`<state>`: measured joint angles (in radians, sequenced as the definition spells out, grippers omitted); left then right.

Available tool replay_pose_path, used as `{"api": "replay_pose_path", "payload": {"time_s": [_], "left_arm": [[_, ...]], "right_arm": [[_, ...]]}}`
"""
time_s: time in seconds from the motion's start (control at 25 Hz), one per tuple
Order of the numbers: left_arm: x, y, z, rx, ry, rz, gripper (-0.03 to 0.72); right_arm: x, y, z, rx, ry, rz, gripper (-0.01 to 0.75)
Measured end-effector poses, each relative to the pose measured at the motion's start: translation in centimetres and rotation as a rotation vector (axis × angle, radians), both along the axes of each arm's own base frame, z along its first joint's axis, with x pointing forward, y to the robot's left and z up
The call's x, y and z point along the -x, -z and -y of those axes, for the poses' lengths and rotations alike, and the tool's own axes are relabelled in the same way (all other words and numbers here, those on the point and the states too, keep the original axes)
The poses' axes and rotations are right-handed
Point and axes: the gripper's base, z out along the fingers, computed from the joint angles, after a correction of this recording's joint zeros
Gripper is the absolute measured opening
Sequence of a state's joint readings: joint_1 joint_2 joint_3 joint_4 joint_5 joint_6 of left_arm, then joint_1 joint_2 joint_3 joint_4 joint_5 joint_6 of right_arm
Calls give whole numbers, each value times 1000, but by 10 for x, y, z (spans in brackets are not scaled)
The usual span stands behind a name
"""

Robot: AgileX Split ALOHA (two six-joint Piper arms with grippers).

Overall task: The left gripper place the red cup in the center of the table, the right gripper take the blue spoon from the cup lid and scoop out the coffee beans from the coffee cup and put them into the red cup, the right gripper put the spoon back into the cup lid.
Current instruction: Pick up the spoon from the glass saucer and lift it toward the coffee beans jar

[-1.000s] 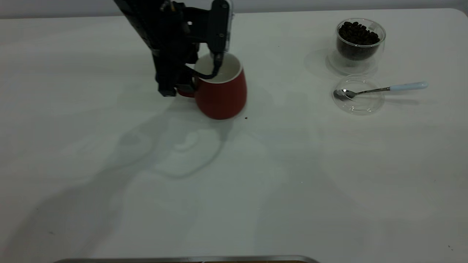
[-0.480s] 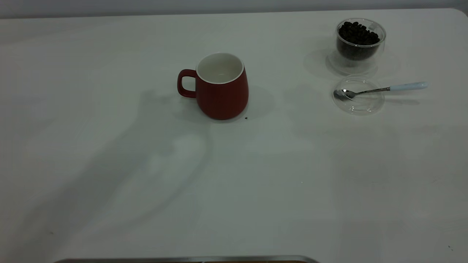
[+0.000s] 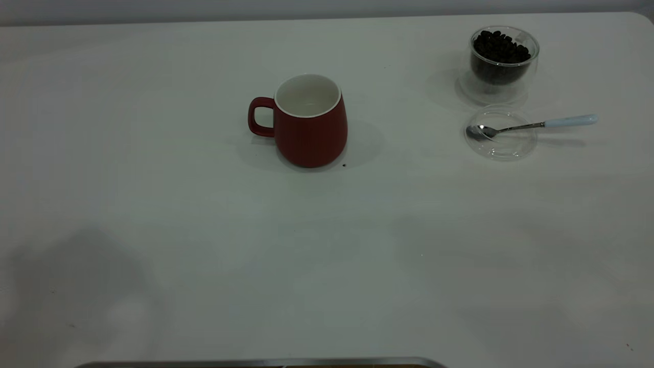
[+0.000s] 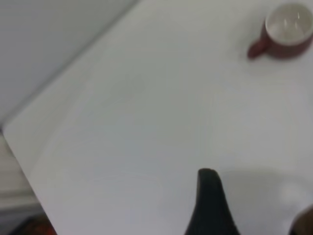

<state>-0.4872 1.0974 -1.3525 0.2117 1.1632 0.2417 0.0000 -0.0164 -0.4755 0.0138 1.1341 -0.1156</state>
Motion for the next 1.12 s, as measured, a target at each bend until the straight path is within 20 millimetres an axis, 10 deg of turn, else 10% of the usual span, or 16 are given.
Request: {"api": "replay_pose_path", "payload": {"time_s": [0.8,1.12], "left_arm": [[141,107,-66,231,-129,3,587],[163,154,-70,297,-102,-31,587]], "right_arm": [[0,0,0,0,0,0,441],[0,0,0,0,0,0,441]]}}
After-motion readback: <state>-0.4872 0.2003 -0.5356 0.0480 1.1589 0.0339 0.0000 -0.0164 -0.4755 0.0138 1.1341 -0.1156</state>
